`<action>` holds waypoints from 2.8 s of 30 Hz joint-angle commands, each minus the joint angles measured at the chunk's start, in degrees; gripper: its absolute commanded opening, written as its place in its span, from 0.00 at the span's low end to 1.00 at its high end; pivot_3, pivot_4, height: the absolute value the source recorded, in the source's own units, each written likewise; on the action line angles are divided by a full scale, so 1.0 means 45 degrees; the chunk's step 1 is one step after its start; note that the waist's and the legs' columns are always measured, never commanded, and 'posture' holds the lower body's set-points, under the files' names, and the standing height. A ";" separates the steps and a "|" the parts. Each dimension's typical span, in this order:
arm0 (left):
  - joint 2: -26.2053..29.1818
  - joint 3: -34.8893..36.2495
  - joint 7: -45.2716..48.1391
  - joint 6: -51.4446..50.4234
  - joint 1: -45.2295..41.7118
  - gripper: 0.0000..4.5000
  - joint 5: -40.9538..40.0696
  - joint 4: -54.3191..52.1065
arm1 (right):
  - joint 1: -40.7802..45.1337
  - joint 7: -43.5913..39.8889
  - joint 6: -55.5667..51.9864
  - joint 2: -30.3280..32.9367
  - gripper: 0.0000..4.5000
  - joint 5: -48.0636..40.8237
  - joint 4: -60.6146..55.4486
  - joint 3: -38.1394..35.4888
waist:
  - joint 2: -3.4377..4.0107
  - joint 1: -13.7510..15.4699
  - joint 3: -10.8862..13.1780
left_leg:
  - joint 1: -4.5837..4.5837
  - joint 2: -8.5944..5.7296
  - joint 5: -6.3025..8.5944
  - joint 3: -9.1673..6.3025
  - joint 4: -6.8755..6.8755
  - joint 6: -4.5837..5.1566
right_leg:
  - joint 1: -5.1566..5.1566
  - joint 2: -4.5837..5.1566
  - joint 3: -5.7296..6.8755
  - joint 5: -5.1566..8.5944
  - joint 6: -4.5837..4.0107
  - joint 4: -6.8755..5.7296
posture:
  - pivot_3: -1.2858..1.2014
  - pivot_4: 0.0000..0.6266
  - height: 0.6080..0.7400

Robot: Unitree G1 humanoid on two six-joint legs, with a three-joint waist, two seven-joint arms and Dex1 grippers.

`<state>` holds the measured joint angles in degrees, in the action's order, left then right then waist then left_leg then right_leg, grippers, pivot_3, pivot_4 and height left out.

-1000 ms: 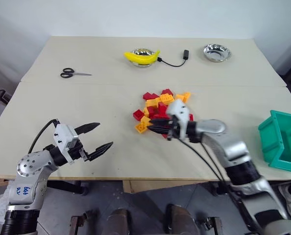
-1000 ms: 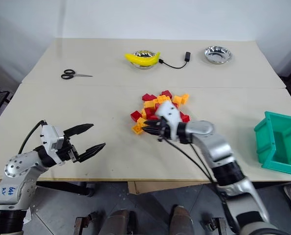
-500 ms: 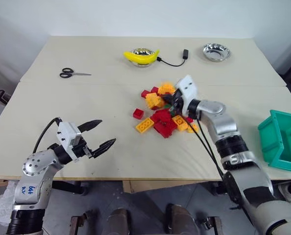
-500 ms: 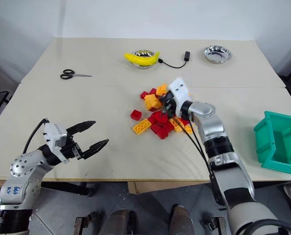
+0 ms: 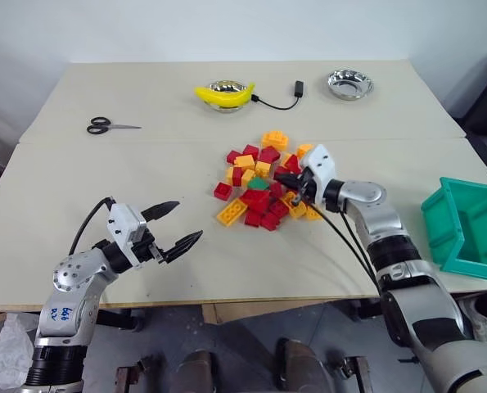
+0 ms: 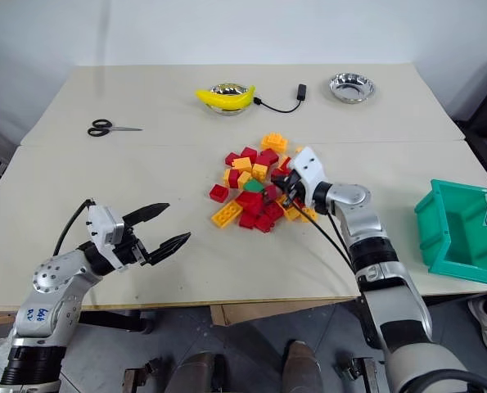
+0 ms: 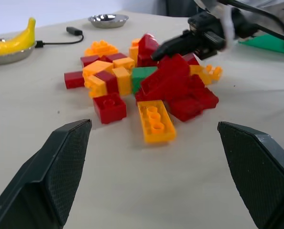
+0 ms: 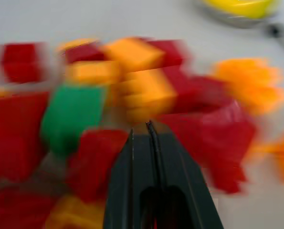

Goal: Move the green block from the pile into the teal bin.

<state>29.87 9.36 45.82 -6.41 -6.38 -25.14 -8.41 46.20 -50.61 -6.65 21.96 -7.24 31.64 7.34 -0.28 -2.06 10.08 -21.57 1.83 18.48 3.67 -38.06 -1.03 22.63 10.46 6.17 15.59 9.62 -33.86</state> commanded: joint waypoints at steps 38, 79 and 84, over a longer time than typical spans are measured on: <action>0.0370 0.0566 0.0565 0.0460 0.0029 1.00 0.0035 0.0543 | -0.1002 0.2199 -0.8303 0.1247 0.99 -0.3138 -0.7131 -0.1585 | -0.0005 0.0172 0.0006 | 0.0004 0.0008 0.0031 0.0020 -0.0018 0.0010 | 0.0000 -0.0001 0.0003 0.0000 0.0000 0.0005 | 0.52 0.24 1.00; -0.1225 -0.0842 -0.0150 0.1580 -0.0121 1.00 0.0510 0.0070 | 0.1609 0.2964 -0.9671 0.0422 0.34 -0.2759 -0.4271 -0.2946 | -0.0006 0.0120 0.0005 | -0.0031 0.0007 0.0047 0.0035 -0.0003 0.0017 | 0.0035 0.0002 0.0032 0.0000 0.0001 0.0020 | 0.52 0.24 1.00; -0.1622 -0.1437 0.0097 0.1324 -0.0911 1.00 0.0240 0.0087 | 0.0279 0.2461 -0.8645 0.1659 0.34 -0.4421 -0.6007 -0.5885 | -0.0007 0.0118 0.0006 | -0.0034 0.0007 0.0047 0.0037 -0.0005 0.0017 | 0.0035 0.0002 0.0033 -0.0001 0.0002 0.0023 | 0.52 0.24 1.00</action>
<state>23.15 3.71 45.69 -0.37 -8.96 -22.60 -6.20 48.24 -38.52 -48.57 27.10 -23.75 9.25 -13.13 -0.31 -1.53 10.10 -21.73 1.87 18.69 3.84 -38.08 -0.95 22.79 10.46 6.32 15.58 9.62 -33.75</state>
